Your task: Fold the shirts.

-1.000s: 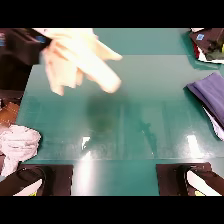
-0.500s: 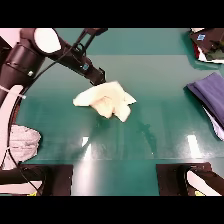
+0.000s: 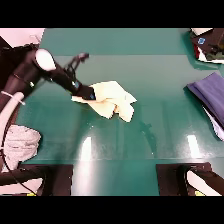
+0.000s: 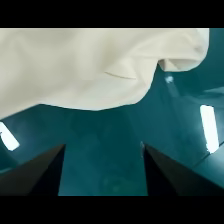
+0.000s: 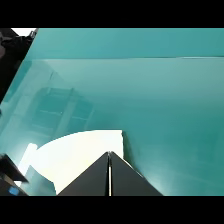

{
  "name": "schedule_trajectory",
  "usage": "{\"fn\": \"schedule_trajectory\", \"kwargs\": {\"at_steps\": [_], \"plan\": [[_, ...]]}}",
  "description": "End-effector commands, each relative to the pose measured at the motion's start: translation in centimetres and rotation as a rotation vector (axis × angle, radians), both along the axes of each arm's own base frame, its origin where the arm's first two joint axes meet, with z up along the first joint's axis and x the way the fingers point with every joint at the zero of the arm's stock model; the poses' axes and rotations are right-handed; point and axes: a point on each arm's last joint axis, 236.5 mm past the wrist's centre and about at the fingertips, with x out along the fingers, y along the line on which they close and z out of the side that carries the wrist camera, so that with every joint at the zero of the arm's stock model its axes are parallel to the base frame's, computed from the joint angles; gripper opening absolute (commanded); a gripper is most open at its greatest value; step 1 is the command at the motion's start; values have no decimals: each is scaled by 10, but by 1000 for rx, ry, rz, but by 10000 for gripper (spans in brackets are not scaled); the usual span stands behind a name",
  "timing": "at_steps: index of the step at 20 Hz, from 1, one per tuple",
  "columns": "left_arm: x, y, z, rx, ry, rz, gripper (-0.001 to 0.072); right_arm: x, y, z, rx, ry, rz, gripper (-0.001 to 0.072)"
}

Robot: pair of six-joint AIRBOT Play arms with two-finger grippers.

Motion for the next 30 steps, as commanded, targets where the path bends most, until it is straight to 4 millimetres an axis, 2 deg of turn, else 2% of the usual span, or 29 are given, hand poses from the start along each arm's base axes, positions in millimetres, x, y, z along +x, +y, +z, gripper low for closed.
{"fn": "schedule_trajectory", "kwargs": {"at_steps": [1,4,7,15,16,18,20,22,24,25,26,27,28,30], "plan": [[-23,-24,-54,-213,172,236,554,1,-2,-1,-9,2,-4,15],[-26,-30,-78,-321,212,369,554,1,-2,-2,-9,2,-4,15],[-22,-28,-88,-345,198,427,554,1,-2,-2,-9,2,-4,15],[2,-42,-95,-355,119,536,551,0,-1,-2,-10,5,-2,16],[6,-41,-92,-369,121,561,469,-2,0,-4,-12,13,4,16],[9,-41,-91,-377,117,572,44,-7,2,-9,-18,40,24,15],[8,-48,-80,-391,104,522,27,-14,6,-19,-28,87,55,16],[11,-49,-58,-372,21,428,26,-23,15,-45,-43,196,121,16],[17,-43,-25,-330,-107,324,26,-33,32,-87,-40,334,201,17],[18,-36,-9,-308,-151,285,27,-39,45,-114,-34,406,238,21],[20,-26,6,-279,-200,239,27,-44,57,-142,-26,471,261,139],[20,-16,18,-252,-232,206,27,-50,71,-175,-18,537,279,447],[18,-6,29,-233,-252,183,27,-55,84,-207,-15,595,289,598],[13,9,36,-206,-248,157,27,-63,113,-261,-11,667,296,598]]}}
